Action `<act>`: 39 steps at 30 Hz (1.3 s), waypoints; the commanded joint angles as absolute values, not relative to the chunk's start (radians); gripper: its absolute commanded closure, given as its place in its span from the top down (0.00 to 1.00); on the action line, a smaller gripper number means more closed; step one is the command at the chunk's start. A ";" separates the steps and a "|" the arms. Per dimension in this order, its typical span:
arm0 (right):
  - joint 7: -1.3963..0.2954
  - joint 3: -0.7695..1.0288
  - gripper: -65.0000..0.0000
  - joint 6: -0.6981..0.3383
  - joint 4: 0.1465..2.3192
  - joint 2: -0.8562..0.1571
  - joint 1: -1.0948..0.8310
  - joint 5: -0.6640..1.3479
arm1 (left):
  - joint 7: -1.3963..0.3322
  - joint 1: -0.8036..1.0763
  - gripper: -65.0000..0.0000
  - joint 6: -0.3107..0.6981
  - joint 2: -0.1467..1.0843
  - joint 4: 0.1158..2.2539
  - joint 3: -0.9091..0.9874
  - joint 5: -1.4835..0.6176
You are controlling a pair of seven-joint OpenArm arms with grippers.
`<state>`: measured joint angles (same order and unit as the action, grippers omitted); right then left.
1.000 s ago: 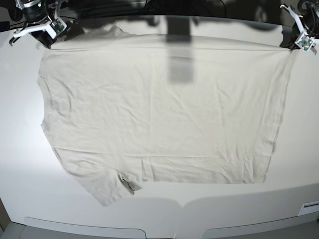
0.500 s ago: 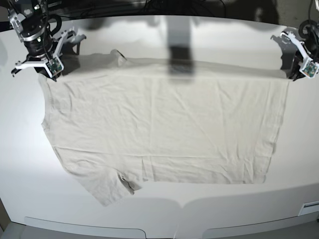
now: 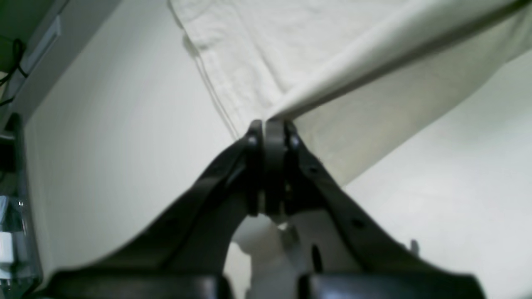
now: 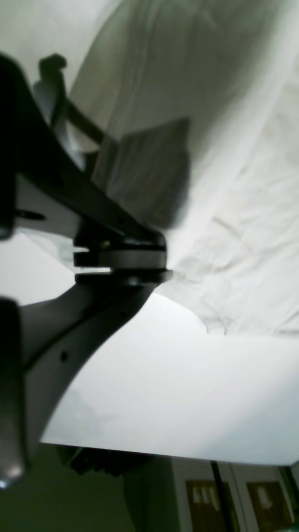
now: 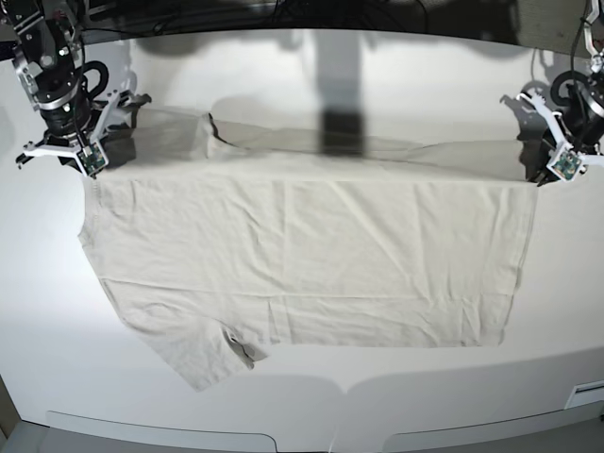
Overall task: Fold the T-shirt properly
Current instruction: 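Grasp the shoulder corners and pull the shirt toward the robot, then release the shirt and reposition both grippers along the shoulder seam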
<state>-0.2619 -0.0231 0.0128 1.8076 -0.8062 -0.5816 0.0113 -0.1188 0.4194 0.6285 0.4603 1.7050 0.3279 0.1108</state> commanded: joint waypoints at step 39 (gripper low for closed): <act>-0.289 -0.015 0.00 0.031 1.734 -0.744 -0.479 0.226 | -0.387 0.290 0.00 0.603 0.518 1.538 0.338 -0.524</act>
